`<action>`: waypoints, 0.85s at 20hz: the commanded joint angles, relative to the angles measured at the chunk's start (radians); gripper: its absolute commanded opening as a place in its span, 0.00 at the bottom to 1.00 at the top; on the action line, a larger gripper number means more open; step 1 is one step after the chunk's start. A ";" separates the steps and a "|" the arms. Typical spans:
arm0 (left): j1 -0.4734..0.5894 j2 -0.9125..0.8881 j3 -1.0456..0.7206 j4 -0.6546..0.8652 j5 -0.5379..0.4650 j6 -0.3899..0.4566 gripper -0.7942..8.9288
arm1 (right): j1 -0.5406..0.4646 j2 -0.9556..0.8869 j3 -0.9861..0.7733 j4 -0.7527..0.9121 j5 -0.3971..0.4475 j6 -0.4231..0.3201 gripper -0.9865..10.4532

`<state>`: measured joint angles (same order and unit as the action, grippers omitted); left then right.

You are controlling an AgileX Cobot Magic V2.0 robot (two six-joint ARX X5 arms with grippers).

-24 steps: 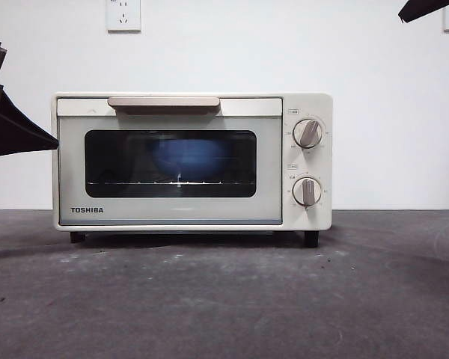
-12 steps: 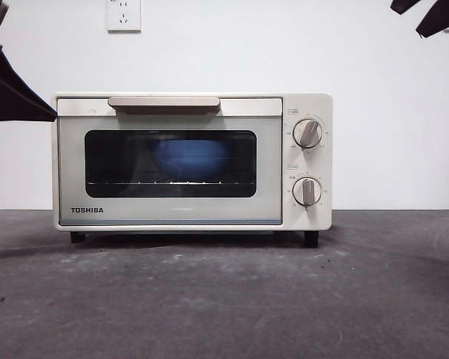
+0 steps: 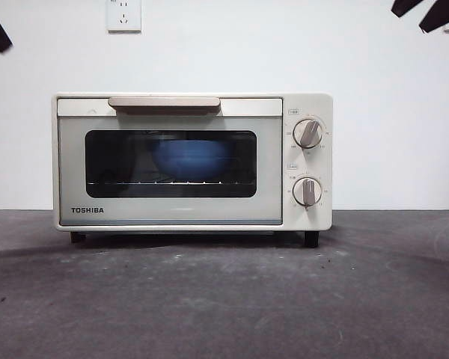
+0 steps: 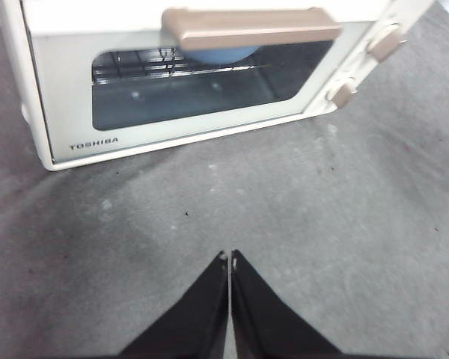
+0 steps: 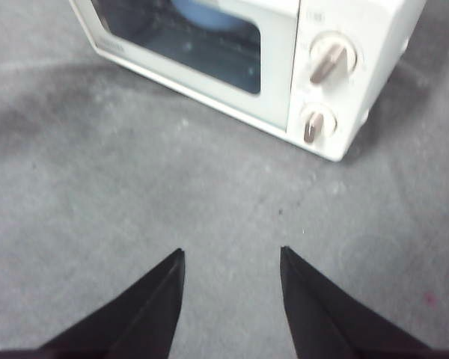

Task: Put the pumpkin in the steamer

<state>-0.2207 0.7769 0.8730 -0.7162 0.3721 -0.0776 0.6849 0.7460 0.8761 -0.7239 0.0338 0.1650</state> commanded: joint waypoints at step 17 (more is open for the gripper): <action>-0.005 -0.021 0.019 -0.020 -0.002 0.033 0.09 | 0.005 0.004 0.011 0.047 0.020 0.007 0.09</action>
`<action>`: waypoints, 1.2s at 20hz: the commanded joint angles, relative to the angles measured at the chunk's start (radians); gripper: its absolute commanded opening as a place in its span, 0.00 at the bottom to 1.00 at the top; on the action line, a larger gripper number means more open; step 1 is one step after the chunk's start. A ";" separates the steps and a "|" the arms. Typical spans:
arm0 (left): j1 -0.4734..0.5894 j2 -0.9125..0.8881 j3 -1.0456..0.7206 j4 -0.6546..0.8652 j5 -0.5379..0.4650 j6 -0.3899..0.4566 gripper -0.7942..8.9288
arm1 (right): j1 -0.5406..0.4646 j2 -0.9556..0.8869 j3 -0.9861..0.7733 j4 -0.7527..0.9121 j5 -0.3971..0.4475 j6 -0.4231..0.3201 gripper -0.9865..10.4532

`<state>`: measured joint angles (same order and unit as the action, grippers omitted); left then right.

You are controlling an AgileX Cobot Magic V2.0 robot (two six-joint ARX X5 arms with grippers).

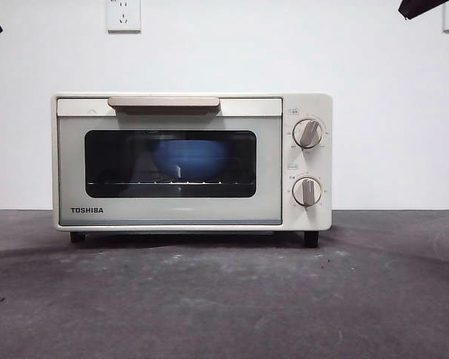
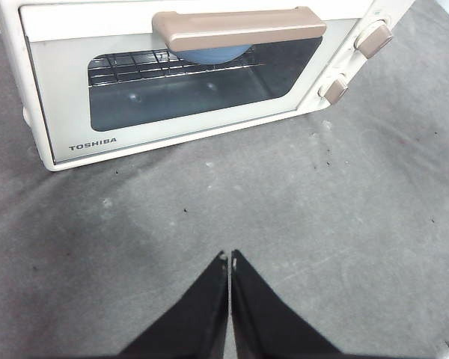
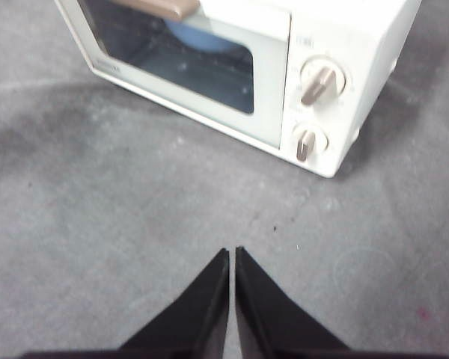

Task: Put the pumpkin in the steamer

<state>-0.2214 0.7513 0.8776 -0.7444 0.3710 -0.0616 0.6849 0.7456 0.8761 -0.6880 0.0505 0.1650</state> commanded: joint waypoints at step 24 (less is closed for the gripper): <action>0.297 -0.522 -0.402 0.635 -0.182 0.233 0.11 | 0.005 0.004 0.011 0.011 0.003 0.007 0.09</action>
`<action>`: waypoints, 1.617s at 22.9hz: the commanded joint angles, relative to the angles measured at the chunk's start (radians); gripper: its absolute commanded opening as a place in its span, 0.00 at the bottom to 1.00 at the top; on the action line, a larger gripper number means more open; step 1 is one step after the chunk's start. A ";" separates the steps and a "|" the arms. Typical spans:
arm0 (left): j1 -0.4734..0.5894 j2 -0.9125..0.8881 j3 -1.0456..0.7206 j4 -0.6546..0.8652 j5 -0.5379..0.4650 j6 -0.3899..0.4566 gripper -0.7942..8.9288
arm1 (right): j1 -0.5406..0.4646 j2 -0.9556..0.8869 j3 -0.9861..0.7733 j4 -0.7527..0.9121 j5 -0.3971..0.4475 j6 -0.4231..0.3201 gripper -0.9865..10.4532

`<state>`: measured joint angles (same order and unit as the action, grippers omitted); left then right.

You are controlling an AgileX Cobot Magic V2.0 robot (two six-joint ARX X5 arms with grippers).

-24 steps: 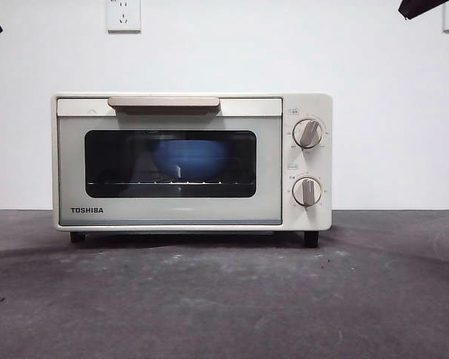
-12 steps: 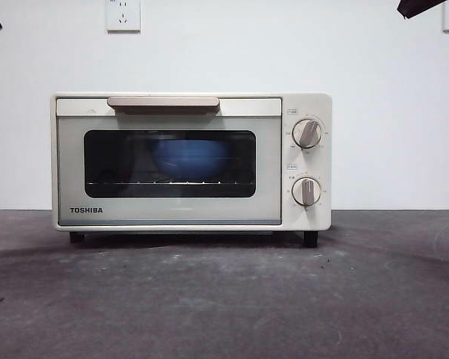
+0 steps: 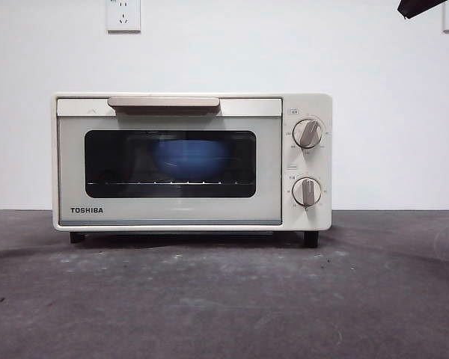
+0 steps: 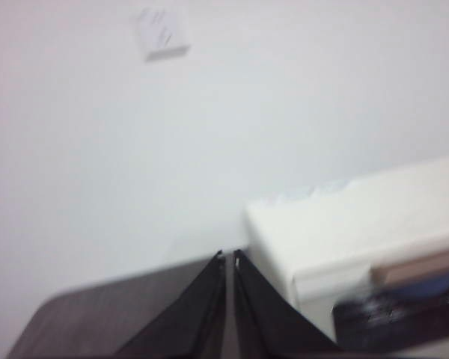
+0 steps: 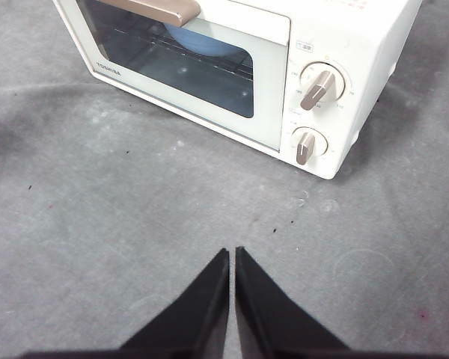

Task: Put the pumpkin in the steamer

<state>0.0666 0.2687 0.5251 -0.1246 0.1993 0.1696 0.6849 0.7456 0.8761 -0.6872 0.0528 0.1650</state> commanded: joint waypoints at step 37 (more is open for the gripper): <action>0.032 -0.266 -0.513 -0.010 -0.012 -0.058 0.11 | 0.003 0.003 0.011 0.009 0.001 0.005 0.09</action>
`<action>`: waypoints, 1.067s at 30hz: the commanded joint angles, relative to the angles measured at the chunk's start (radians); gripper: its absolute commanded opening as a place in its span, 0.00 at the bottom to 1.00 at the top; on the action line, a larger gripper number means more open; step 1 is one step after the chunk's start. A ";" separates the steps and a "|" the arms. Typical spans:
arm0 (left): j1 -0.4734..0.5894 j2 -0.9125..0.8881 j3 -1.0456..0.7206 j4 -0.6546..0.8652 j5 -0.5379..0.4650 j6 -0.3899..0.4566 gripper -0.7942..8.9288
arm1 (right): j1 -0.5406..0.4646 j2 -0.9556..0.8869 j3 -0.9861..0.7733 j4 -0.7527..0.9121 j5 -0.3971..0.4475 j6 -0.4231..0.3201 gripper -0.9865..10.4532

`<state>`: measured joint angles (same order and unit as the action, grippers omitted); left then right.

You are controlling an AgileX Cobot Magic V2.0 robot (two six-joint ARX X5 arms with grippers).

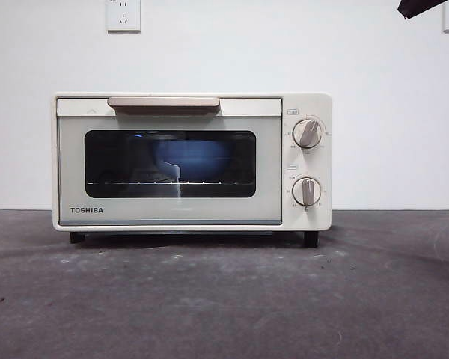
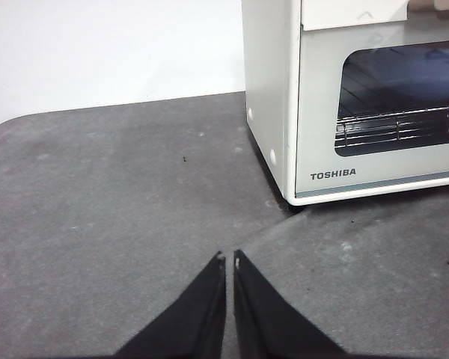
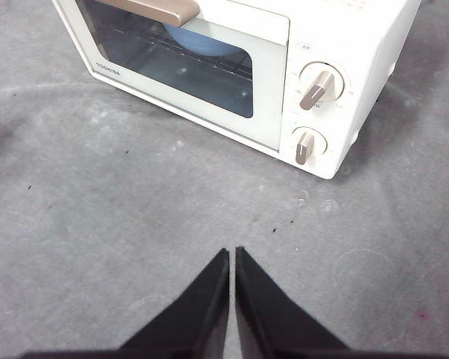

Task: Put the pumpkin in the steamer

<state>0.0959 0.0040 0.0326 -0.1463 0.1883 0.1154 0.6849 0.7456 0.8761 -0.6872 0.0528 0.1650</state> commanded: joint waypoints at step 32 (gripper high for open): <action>0.003 -0.001 -0.021 0.011 -0.001 -0.004 0.11 | -0.742 -0.740 -0.828 0.583 0.000 -0.041 0.09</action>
<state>0.0959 0.0040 0.0326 -0.1459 0.1883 0.1131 -0.0544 0.0120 0.0555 -0.1154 0.0528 0.1272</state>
